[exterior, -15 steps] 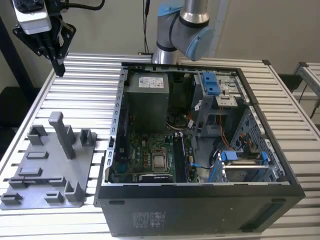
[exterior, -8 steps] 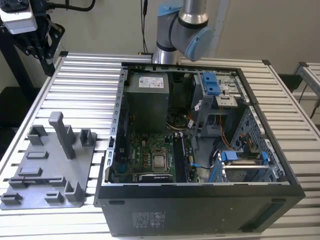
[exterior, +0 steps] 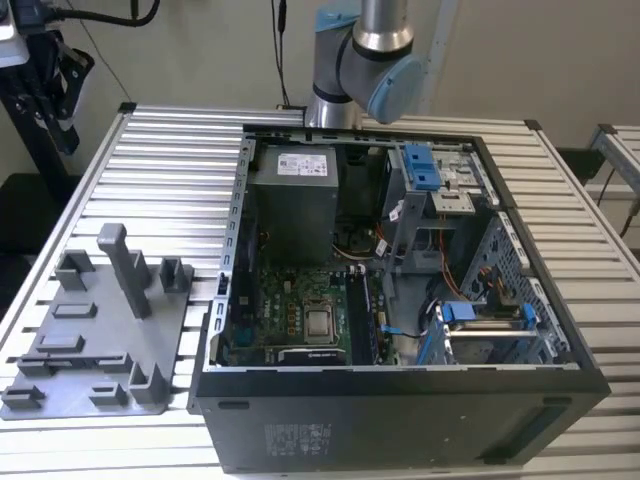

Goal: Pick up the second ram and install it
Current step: 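Reach for the second ram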

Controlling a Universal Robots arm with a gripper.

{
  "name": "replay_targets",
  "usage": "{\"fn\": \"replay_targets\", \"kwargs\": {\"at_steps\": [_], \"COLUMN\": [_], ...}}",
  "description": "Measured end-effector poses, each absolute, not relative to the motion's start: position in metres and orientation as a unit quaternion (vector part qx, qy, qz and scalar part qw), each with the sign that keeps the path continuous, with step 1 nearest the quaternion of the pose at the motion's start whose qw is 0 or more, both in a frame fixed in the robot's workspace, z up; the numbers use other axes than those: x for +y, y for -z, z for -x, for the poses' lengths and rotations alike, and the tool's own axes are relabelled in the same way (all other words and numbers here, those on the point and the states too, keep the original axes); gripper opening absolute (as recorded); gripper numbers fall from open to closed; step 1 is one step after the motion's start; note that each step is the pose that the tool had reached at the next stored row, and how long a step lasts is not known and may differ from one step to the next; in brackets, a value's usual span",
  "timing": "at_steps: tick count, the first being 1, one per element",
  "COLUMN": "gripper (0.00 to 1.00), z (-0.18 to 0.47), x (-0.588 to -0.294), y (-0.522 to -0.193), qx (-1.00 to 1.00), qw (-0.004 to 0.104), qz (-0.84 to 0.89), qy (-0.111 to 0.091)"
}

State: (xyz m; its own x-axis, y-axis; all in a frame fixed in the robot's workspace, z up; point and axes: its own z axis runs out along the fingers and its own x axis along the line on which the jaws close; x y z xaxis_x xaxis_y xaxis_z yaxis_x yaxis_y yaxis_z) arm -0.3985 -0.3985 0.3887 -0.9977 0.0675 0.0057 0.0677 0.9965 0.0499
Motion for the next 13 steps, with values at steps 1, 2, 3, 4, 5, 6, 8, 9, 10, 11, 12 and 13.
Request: {"fn": "replay_targets", "kwargs": {"at_steps": [1,2,3,4,5,6,8,9,10,11,12,13], "gripper": [0.11,0.11,0.11,0.11,0.11,0.11,0.11,0.11,0.11,0.11,0.11,0.11], "z": [0.402,0.406,0.409,0.411,0.413,0.414,0.416,0.416,0.416,0.416,0.416,0.416], "x": [-0.399,-0.399,-0.399,-0.399,-0.399,-0.399,-0.399,-0.399,-0.399,-0.399,-0.399,-0.399], "y": [-0.388,-0.387,-0.387,-0.386,-0.386,-0.385,-0.384,-0.384,-0.384,-0.384,-0.384,-0.384], "qx": [-0.999,-0.999,-0.999,-0.999,-0.999,-0.999,-1.0,-1.0,-1.0,-1.0,-1.0,-1.0], "qw": [0.002,0.002,0.002,0.002,0.002,0.002,0.001,0.001,0.001,0.001,0.001,0.001], "qz": [0.033,0.033,0.031,0.03,0.028,0.025,0.019,0.018,0.018,0.018,0.018,0.018], "qy": [0.025,0.025,0.025,0.025,0.025,0.025,0.025,0.025,0.025,0.025,0.025,0.025]}}
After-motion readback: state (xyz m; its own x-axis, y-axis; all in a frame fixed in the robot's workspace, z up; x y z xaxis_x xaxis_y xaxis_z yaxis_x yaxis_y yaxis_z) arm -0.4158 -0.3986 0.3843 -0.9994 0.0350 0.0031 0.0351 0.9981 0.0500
